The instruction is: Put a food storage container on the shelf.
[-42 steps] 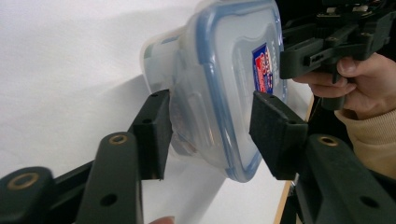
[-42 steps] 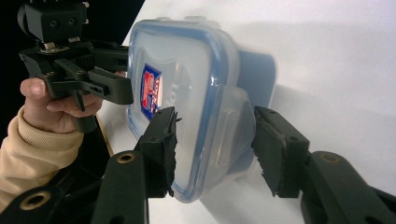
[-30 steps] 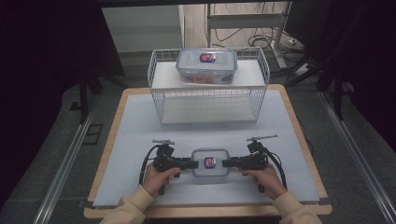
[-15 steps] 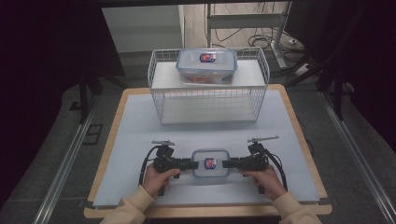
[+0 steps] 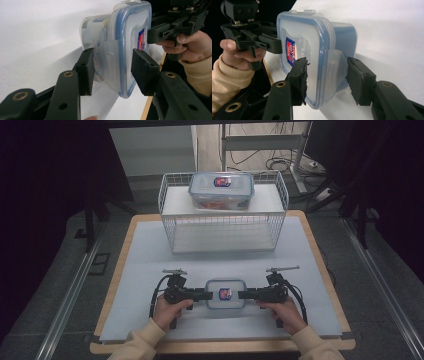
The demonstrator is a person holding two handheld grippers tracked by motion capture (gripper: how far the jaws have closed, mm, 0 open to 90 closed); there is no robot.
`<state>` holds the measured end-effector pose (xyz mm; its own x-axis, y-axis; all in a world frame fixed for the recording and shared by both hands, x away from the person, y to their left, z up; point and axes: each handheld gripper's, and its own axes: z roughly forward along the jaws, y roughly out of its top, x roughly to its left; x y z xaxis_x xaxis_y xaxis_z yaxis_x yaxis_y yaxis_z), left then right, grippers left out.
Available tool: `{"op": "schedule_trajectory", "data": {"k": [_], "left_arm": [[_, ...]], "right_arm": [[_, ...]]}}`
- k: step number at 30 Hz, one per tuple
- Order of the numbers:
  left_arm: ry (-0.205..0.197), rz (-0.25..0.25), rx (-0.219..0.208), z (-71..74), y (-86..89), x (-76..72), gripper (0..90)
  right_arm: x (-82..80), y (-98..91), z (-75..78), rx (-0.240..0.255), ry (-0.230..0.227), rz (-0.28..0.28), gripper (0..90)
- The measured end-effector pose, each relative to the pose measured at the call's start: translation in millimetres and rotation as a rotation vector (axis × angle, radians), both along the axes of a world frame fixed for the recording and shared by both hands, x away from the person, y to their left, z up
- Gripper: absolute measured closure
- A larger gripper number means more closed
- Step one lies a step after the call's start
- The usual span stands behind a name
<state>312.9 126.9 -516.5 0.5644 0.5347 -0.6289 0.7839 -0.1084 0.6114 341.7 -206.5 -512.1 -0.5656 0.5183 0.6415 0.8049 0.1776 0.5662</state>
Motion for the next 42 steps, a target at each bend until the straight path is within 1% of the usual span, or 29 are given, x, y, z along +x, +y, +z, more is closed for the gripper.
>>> {"op": "schedule_trajectory", "data": {"k": [2,7,8,10,15,20,23,24,25,31,36,42], "left_arm": [[-0.004,0.007,-0.003,2.9,0.1,-0.7,54.7],[-0.027,0.004,0.003,10.1,-0.4,-0.1,54.6],[-0.032,0.003,-0.002,11.7,-0.5,0.7,54.6],[-0.041,0.001,0.004,14.5,-1.2,2.2,54.6],[-0.056,-0.002,0.005,24.3,-4.0,8.1,54.5],[-0.08,-0.008,0.016,43.0,-4.7,15.5,54.5],[-0.101,-0.009,0.019,55.1,-4.4,18.9,54.5],[-0.113,-0.012,0.018,61.7,-3.8,21.0,54.5],[-0.12,-0.011,0.019,66.2,-3.5,22.3,54.5],[-0.162,-0.015,0.022,93.2,0.8,30.2,54.5],[-0.194,-0.009,0.02,113.4,3.6,36.6,54.5],[-0.225,-0.016,0.024,137.6,6.7,46.4,54.5]], "right_arm": [[-0.2,0.2,2.7,0.003,-0.011,-0.003,51.9],[-0.6,0.6,11.2,-0.003,-0.043,0.001,51.9],[-0.6,0.5,12.3,-0.002,-0.046,-0.001,51.9],[0.0,0.0,15.9,-0.002,-0.051,-0.002,51.9],[2.9,-2.0,25.9,-0.003,-0.079,-0.013,51.9],[7.2,-2.8,41.4,-0.002,-0.109,-0.018,51.9],[10.4,-2.8,52.7,0.004,-0.126,-0.019,51.9],[11.2,-2.6,55.9,0.004,-0.132,-0.019,51.9],[12.6,-2.2,62.6,0.006,-0.139,-0.02,51.9],[20.4,1.4,91.1,0.0,-0.193,-0.016,51.9],[27.8,4.3,111.4,0.01,-0.212,-0.017,51.9],[34.2,7.2,133.8,0.013,-0.236,-0.025,51.9]]}}
